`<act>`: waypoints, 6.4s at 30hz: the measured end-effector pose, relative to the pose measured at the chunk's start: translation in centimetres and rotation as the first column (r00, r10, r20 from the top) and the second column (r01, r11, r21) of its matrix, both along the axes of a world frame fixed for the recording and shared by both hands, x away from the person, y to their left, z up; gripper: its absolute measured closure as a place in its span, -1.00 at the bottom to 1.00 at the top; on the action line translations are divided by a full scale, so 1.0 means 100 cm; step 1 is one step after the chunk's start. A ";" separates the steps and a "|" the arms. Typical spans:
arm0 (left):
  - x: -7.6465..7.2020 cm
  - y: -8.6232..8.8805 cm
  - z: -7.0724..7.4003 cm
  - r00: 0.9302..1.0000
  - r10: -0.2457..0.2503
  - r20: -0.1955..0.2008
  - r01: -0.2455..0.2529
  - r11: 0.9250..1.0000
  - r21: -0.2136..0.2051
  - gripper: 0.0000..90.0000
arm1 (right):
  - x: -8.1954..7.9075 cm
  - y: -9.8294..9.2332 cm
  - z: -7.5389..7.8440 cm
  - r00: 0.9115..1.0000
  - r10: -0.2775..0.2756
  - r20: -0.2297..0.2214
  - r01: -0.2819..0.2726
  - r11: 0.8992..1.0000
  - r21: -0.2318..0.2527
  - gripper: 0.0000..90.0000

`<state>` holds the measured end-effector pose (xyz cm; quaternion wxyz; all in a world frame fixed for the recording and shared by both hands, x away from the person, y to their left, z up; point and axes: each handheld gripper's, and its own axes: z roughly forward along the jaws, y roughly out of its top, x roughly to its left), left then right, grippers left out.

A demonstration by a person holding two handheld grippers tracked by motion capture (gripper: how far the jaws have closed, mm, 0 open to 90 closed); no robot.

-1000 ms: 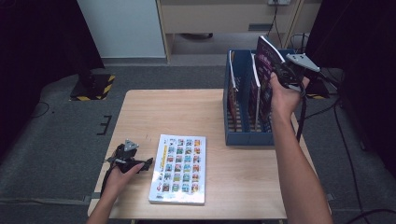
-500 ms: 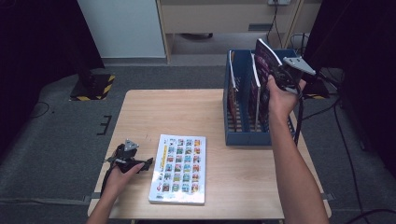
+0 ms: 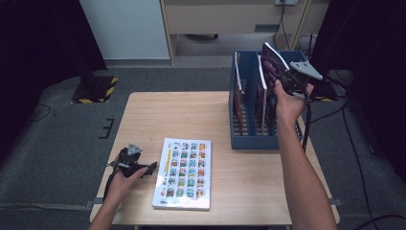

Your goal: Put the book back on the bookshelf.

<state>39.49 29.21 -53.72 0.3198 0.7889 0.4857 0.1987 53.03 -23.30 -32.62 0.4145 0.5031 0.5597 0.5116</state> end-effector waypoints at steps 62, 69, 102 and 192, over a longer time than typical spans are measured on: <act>0.000 -0.001 0.000 1.000 -0.002 0.002 0.002 1.000 0.000 -1.00 | 0.006 -0.004 -0.049 0.999 -0.034 -0.007 0.034 0.999 0.005 0.87; 0.000 -0.001 0.000 1.000 -0.002 0.002 0.002 1.000 0.000 -1.00 | 0.010 -0.003 -0.051 0.999 -0.046 -0.002 0.046 0.999 0.002 0.87; 0.001 -0.001 0.000 1.000 -0.007 0.001 0.007 1.000 0.002 -1.00 | 0.012 0.001 -0.059 1.000 0.000 -0.017 0.000 1.000 -0.007 0.83; 0.002 0.000 0.000 1.000 -0.021 -0.001 0.021 1.000 -0.005 -1.00 | -0.126 0.046 -0.104 0.964 0.263 -0.051 -0.265 0.963 -0.050 -0.29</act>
